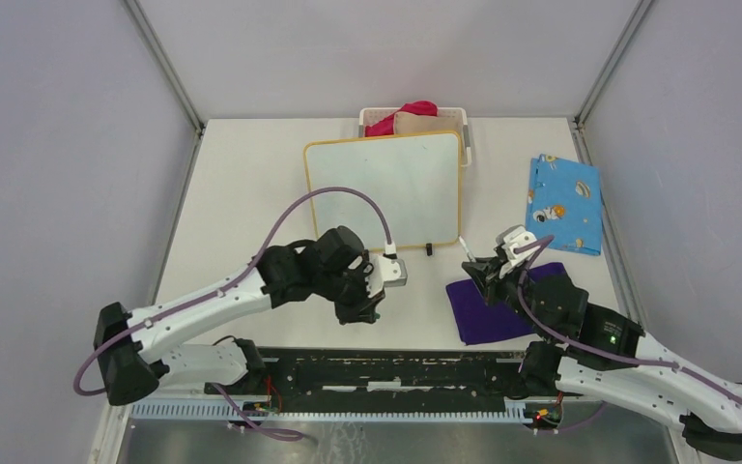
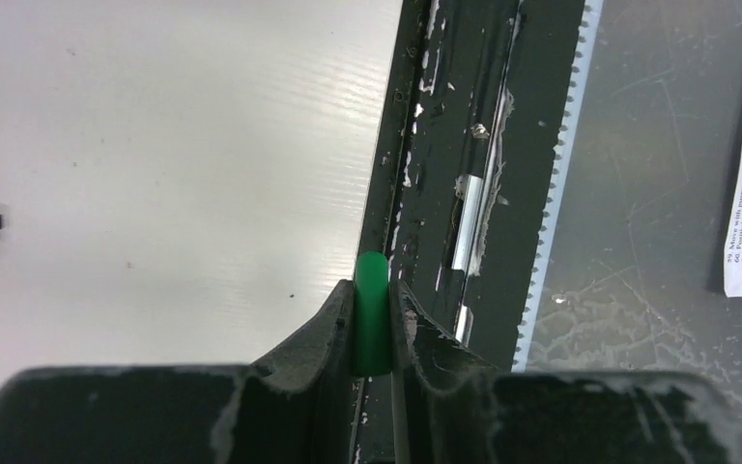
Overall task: Write a sentence on the whiteboard
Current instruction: Place the pen cap at the center of the board.
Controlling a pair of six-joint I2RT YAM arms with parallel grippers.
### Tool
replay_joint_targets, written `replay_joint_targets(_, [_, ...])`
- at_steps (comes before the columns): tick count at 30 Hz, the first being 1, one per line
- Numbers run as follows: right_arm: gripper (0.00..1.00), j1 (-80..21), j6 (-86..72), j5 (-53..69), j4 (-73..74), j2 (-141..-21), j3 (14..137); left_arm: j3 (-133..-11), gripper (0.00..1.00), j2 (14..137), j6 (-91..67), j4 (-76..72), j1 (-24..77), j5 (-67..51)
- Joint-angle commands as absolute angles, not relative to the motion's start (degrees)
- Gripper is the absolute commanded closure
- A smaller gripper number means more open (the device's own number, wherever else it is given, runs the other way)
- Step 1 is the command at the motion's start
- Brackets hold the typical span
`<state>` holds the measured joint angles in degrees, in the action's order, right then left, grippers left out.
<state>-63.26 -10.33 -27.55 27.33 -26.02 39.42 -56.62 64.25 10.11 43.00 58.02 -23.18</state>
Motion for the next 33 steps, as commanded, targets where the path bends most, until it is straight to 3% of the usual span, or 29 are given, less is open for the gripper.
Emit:
replay_joint_targets(1, [1.0,-63.4,-14.7,-32.4,24.3,-22.1,36.6,-54.4,0.98,68.5,7.7,31.5,58.2,-26.6])
replay_joint_targets(12, [1.0,-63.4,-18.2,-31.4,24.0,-19.1,32.4,-51.9,0.98,86.6,-4.6,16.2,51.9,-36.0])
replay_joint_targets(33, [1.0,-63.4,-18.5,-32.3,26.6,-18.3,33.3,-52.6,0.82,99.7,-6.4,15.5,50.2,-29.9])
